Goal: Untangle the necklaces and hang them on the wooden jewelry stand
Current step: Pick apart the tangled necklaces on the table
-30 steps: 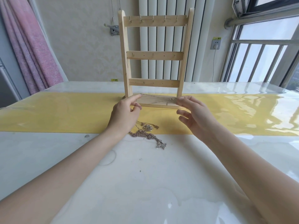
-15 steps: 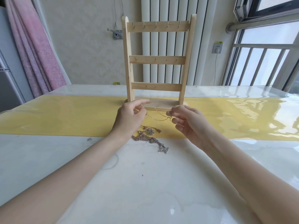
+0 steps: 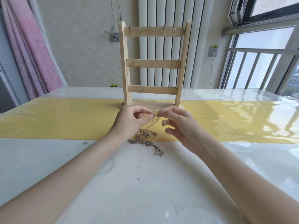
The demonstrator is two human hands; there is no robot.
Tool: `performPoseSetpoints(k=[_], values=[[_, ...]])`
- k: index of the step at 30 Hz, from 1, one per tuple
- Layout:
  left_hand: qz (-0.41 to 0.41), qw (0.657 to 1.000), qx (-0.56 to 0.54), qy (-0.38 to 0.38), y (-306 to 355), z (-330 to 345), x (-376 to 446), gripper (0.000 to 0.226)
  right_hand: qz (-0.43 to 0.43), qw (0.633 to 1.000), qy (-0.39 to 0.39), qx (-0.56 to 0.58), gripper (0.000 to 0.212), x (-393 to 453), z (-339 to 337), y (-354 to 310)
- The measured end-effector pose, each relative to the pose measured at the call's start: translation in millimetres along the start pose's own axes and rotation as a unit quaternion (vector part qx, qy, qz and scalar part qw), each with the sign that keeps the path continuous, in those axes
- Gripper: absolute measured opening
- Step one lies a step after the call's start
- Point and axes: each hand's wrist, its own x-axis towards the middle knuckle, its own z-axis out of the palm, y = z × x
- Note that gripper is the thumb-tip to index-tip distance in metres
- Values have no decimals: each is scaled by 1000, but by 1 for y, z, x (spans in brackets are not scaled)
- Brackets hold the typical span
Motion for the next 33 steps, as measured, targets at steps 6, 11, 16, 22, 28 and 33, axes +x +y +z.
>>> performPoseSetpoints(k=[6, 11, 16, 22, 28, 33], values=[[3, 1000, -6, -23, 7, 2, -3, 11, 20, 1000, -7, -1, 10, 0, -4, -2], [-3, 999, 17, -38, 9, 5, -8, 13, 25, 999, -20, -38, 16, -1, 0, -1], [-42, 996, -9, -79, 7, 2, -8, 8, 31, 999, 0, -8, 11, 0, -2, -3], [-47, 994, -8, -97, 9, 0, -7, 13, 28, 1000, 9, 7, 14, 1, -3, -3], [-4, 995, 52, -86, 6, -4, -5, 26, 42, 998, 56, 8, 11, 3, -3, -1], [7, 996, 51, -73, 6, -4, -3, 28, 55, 997, 7, 59, 9, 3, -2, -2]])
